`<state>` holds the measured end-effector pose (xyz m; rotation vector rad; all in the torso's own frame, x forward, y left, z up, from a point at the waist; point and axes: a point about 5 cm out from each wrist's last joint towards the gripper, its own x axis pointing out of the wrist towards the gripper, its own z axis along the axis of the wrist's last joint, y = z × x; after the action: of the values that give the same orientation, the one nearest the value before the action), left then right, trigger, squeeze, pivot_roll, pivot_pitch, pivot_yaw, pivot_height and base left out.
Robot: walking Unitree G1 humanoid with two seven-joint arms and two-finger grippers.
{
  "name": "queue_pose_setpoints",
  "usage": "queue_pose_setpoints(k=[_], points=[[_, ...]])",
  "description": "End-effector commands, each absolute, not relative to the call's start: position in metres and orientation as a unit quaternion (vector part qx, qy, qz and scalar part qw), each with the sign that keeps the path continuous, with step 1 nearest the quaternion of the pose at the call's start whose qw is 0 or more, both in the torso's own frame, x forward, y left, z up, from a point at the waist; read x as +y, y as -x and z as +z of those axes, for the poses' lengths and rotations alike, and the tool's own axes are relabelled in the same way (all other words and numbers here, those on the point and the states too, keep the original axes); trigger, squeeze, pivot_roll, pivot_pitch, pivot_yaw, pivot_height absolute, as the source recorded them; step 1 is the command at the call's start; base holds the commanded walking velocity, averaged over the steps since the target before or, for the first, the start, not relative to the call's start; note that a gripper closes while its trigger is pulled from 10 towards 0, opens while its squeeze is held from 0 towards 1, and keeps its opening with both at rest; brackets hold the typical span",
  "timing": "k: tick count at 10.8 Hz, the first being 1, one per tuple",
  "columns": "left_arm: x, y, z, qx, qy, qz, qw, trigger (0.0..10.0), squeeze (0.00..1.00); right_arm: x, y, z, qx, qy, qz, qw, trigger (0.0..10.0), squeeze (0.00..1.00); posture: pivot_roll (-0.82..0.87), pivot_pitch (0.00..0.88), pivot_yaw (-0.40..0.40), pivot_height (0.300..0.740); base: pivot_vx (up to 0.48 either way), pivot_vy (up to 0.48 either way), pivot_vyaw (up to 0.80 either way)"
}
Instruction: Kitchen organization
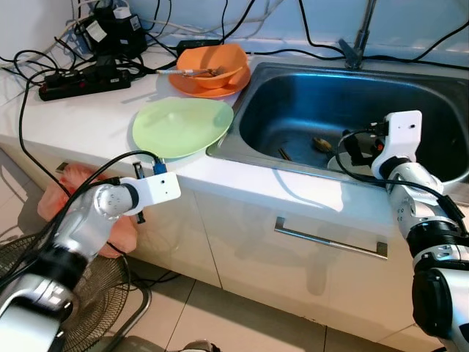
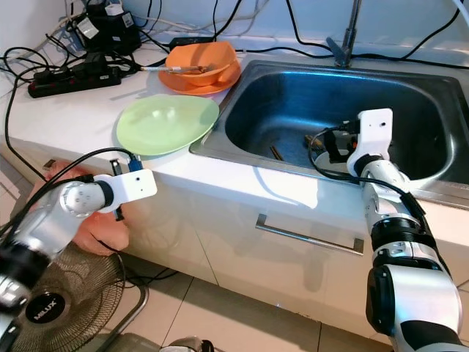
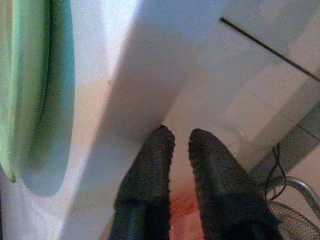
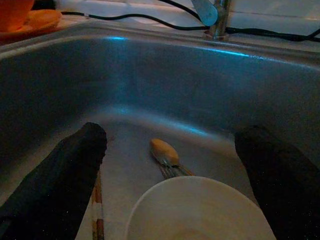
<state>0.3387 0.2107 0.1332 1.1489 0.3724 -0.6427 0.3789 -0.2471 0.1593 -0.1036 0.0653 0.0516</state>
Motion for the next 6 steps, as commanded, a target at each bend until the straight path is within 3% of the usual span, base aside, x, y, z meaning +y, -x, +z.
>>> queue_pose_setpoints(k=[1,4,6], points=[[0.214,-0.338,0.144,0.167,-0.526,-0.294,0.780,10.0,1.00,-0.238,-0.378,0.147,0.055,0.038,0.043,0.997,10.0,1.00,0.16,0.033,0.117,0.740,0.000,0.000,0.00],[0.194,-0.320,0.180,0.154,-0.511,-0.349,0.770,10.0,1.00,-0.240,-0.378,0.148,0.053,0.039,0.044,0.997,10.0,1.00,0.17,0.030,0.116,0.740,0.000,0.000,0.00],[0.189,-0.319,0.210,0.113,-0.516,-0.332,0.782,10.0,1.00,-0.241,-0.378,0.150,0.053,0.040,0.045,0.997,10.0,1.00,0.17,0.030,0.115,0.740,0.000,0.000,0.00]])
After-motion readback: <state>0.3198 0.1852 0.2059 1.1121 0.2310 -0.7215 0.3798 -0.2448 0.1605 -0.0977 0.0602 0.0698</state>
